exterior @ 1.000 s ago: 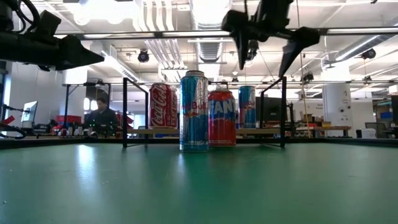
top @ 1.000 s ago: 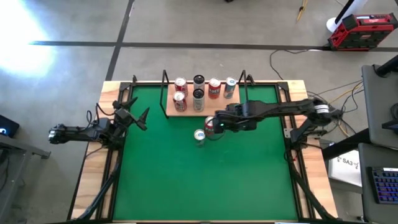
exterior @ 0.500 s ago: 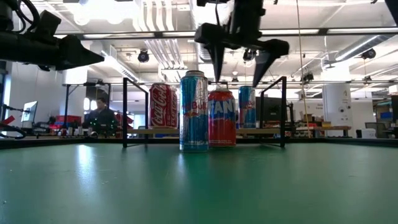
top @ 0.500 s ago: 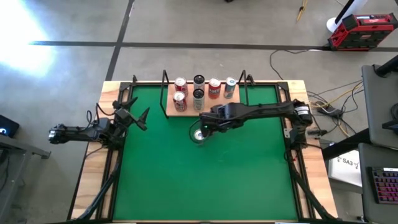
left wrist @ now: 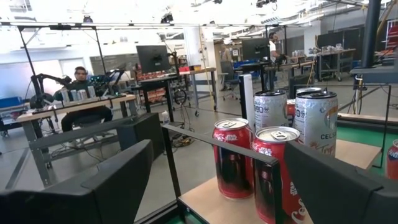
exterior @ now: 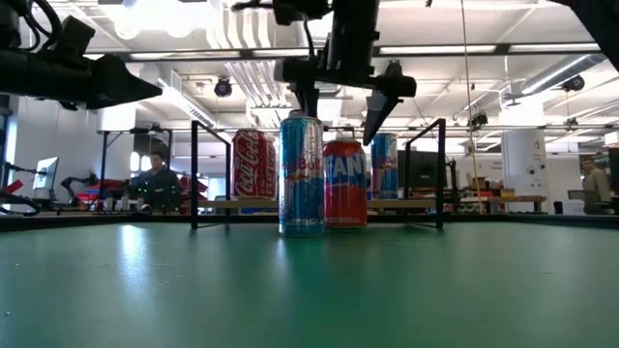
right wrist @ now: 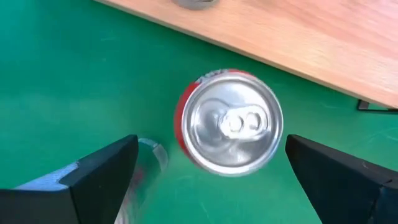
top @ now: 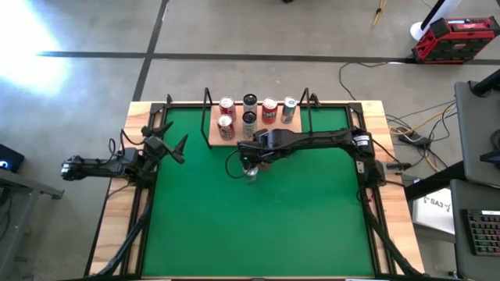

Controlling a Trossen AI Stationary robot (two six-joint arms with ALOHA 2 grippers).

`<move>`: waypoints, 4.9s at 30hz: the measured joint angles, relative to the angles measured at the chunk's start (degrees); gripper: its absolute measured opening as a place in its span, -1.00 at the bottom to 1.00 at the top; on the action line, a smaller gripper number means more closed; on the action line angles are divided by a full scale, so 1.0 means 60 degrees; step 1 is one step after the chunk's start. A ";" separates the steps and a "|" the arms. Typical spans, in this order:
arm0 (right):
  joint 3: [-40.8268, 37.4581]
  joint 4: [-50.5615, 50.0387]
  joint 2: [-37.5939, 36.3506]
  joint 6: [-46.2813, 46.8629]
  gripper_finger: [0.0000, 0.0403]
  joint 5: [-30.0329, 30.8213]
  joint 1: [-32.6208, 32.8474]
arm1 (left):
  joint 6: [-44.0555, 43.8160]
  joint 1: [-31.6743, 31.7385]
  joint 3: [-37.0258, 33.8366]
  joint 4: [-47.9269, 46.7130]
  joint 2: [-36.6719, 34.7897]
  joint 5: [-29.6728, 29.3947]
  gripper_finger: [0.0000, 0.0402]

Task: Place canned beverage on shelf
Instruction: Put the red soda can on the shelf aligned with the other red soda can

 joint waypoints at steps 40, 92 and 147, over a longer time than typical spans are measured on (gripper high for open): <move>-0.0118 0.0071 0.0518 0.0689 0.43 -0.1076 -0.0652 | 0.0000 0.0000 0.0000 0.0000 0.0000 0.0003 0.72; -0.0380 0.0436 -0.1158 -0.3916 0.53 -0.1286 -0.2714 | 0.0001 -0.0004 0.0000 -0.0002 0.0000 0.0000 0.72; -0.1247 0.1506 -0.1200 -0.3784 0.86 -0.0610 -0.2835 | 0.0000 -0.0004 0.0000 -0.0001 0.0000 0.0001 0.72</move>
